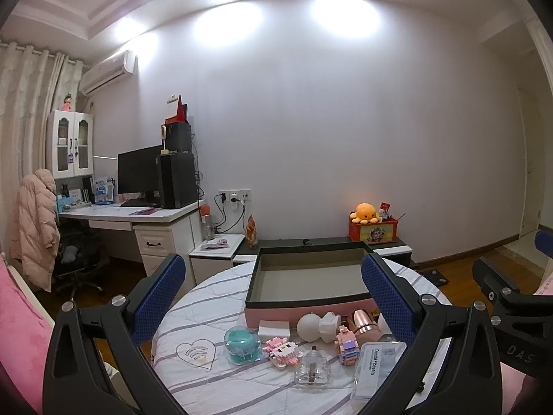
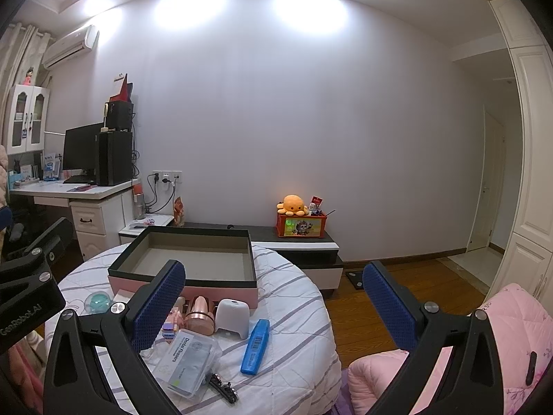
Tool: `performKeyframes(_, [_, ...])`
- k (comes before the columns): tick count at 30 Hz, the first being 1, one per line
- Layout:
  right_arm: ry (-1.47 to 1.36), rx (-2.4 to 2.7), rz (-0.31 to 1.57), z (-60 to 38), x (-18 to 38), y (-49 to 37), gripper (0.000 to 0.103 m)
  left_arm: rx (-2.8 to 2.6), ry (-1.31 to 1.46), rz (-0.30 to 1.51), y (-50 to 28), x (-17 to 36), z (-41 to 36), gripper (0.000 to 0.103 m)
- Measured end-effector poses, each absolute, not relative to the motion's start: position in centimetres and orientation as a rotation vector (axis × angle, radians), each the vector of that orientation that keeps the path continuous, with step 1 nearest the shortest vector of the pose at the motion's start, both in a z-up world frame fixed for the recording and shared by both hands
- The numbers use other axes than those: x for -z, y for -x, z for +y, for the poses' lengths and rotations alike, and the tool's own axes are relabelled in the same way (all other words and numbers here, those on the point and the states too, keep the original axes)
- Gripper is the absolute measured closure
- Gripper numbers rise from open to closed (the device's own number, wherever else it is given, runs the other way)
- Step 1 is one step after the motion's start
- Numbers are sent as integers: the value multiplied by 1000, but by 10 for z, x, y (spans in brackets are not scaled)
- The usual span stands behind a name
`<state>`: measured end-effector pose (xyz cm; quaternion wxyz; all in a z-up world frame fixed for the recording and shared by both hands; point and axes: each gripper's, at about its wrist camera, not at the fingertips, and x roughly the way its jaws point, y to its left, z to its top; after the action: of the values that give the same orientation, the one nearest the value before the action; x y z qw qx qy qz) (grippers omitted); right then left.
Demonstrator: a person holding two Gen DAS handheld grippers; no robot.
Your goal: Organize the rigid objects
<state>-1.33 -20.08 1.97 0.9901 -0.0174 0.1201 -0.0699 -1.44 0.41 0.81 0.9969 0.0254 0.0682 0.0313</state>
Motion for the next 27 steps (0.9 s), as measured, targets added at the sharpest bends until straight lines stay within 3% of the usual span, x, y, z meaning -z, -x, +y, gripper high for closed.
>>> performKeyframes(27, [50, 143, 263, -202, -14, 13, 0, -52, -61, 197, 9, -3, 2, 0])
